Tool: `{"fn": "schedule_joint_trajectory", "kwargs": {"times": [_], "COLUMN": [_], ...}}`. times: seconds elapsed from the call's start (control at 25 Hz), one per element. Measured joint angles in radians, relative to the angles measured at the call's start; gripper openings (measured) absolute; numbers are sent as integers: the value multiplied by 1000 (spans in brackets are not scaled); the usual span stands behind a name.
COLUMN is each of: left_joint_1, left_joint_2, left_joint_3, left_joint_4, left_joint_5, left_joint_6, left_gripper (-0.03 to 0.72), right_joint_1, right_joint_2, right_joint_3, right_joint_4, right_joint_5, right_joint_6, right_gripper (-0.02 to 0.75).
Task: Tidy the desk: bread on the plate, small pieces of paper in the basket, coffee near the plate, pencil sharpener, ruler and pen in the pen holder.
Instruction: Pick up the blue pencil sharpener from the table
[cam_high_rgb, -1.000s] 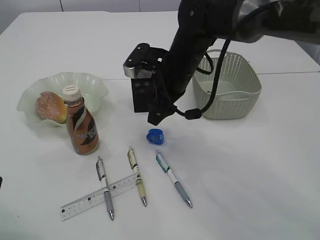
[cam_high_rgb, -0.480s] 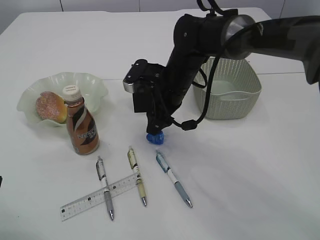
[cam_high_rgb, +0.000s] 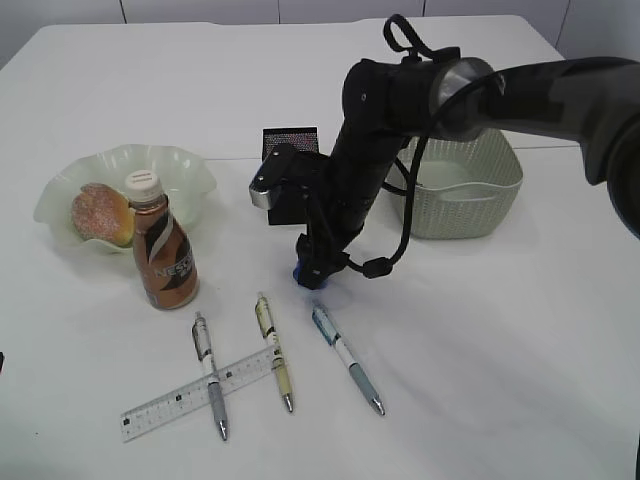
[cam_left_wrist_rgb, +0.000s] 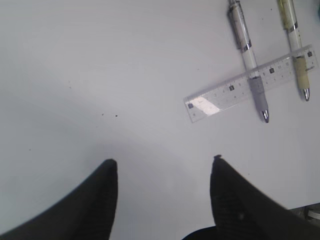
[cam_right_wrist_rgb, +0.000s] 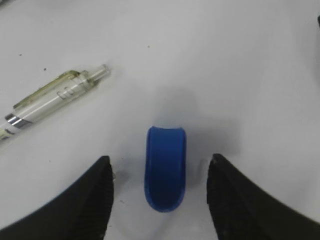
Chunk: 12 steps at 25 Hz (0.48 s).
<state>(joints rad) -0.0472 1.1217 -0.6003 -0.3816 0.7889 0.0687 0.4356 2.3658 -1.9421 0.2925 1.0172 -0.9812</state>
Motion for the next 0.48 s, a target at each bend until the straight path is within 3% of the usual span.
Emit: {"fn": "schedule_joint_trajectory", "kwargs": {"times": [0.48], "left_joint_1": [0], "left_joint_2": [0], "left_joint_3": [0], "left_joint_4": [1], "left_joint_5": [-7], "left_joint_6": [0], "left_gripper": [433], "right_joint_1": [0], "right_joint_2": [11], "right_joint_3": [0], "right_joint_4": [0], "right_joint_5": [-16], "right_joint_6": [0], "right_gripper": [427]}}
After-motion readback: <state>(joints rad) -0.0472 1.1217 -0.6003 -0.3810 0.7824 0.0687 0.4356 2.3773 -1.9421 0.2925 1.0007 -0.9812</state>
